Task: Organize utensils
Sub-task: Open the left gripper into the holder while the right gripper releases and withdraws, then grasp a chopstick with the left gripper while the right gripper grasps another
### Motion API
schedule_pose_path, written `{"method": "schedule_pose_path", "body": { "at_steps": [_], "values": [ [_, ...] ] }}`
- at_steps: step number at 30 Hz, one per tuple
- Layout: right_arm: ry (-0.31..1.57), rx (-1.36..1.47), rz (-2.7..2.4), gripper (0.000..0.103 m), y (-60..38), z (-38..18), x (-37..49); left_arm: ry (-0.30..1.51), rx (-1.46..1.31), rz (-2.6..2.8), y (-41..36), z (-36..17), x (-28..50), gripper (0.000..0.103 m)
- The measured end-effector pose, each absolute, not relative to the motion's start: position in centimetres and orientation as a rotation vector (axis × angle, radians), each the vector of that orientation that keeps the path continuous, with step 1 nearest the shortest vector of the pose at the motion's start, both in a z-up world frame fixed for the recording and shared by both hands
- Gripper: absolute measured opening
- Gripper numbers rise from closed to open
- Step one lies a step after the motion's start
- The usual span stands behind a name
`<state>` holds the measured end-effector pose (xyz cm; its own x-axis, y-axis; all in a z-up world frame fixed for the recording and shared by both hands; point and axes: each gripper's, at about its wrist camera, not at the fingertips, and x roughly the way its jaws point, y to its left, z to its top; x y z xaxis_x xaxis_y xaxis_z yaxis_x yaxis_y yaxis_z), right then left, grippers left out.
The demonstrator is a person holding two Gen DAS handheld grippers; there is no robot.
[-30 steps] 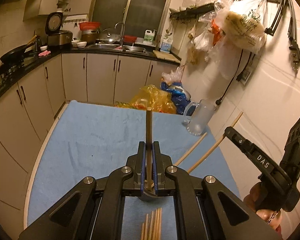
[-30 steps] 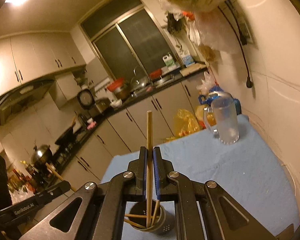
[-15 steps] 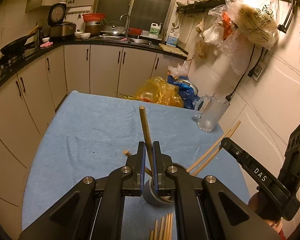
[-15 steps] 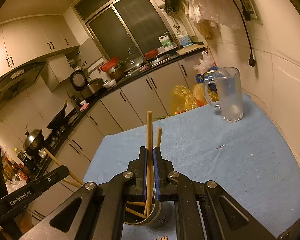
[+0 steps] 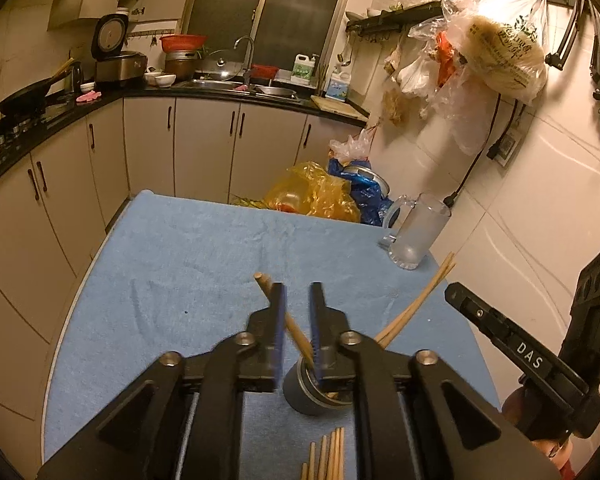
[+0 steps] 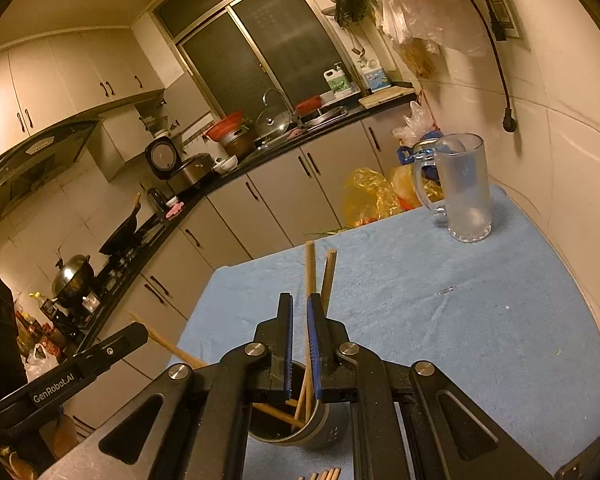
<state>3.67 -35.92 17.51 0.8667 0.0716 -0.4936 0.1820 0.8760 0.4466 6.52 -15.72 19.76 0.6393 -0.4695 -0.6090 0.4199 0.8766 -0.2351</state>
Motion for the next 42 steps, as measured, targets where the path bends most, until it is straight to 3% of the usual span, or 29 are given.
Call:
{"method": "schedule_pose_path", "body": {
  "at_steps": [13,27,42],
  "values": [
    [0.570,0.538,-0.034,0.016,-35.3,16.4,-1.1,0.702,-0.074,-0.533,-12.0,19.6,1.2,0.020],
    [0.785,0.577,-0.020,0.016,-33.8,8.5,-6.0,1.071,-0.014,-0.618,-9.9,6.4,-4.0,0.020],
    [0.851,0.616,-0.021,0.016,-34.1,5.4,-7.5,1.159,0.041,-0.712,-13.1,3.0,-5.8,0.020]
  ]
}}
